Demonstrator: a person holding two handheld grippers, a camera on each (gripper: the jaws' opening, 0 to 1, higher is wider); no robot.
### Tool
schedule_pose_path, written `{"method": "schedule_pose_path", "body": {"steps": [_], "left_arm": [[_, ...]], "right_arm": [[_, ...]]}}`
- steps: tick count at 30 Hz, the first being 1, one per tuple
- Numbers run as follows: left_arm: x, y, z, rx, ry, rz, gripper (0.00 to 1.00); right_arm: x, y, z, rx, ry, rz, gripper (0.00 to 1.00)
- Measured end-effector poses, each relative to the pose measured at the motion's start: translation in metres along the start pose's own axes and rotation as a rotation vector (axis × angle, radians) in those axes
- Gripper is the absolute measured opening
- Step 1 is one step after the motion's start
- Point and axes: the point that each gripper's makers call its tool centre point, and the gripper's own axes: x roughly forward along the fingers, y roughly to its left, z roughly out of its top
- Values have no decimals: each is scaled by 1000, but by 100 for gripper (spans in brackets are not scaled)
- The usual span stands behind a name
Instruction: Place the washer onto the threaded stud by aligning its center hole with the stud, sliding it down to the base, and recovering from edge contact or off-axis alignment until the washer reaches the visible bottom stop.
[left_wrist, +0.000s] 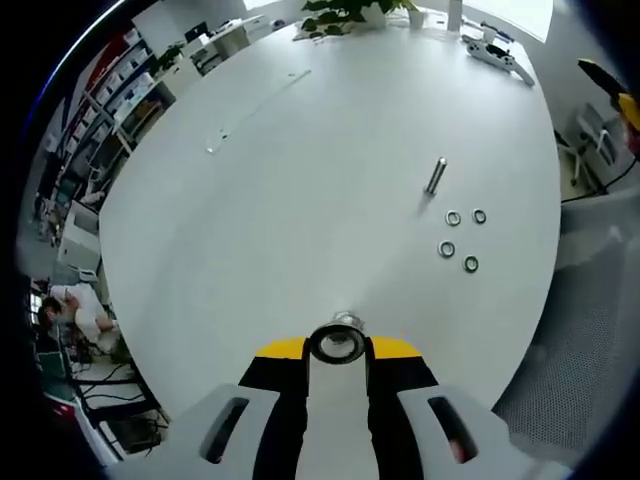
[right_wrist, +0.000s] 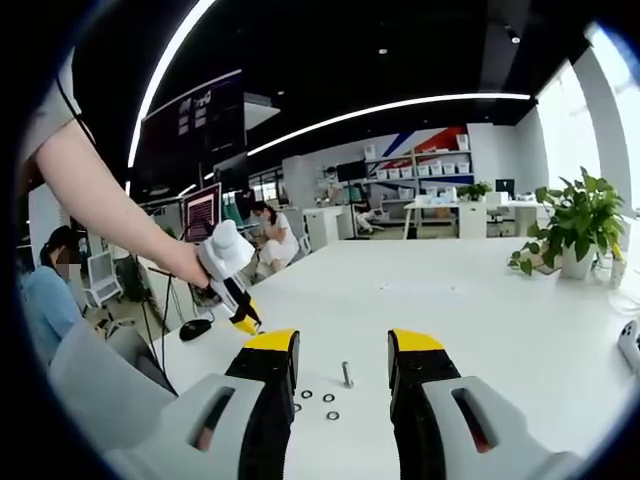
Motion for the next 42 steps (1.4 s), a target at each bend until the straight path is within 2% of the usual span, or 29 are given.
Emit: {"method": "schedule_pose_path", "body": {"steps": [7, 13, 22, 42], "left_arm": [[7, 0, -1, 29, 32, 6, 19], [9, 1, 2, 40, 34, 10, 19], [13, 0, -1, 55, 66, 7, 19], [21, -2, -4, 52, 95, 8, 20]], "right_arm": [[0, 0, 0, 2, -2, 0, 38], [0, -1, -1, 9, 0, -2, 38], [-1, -1, 0, 6, -2, -1, 38], [-2, -1, -1, 5, 1, -1, 38]]}}
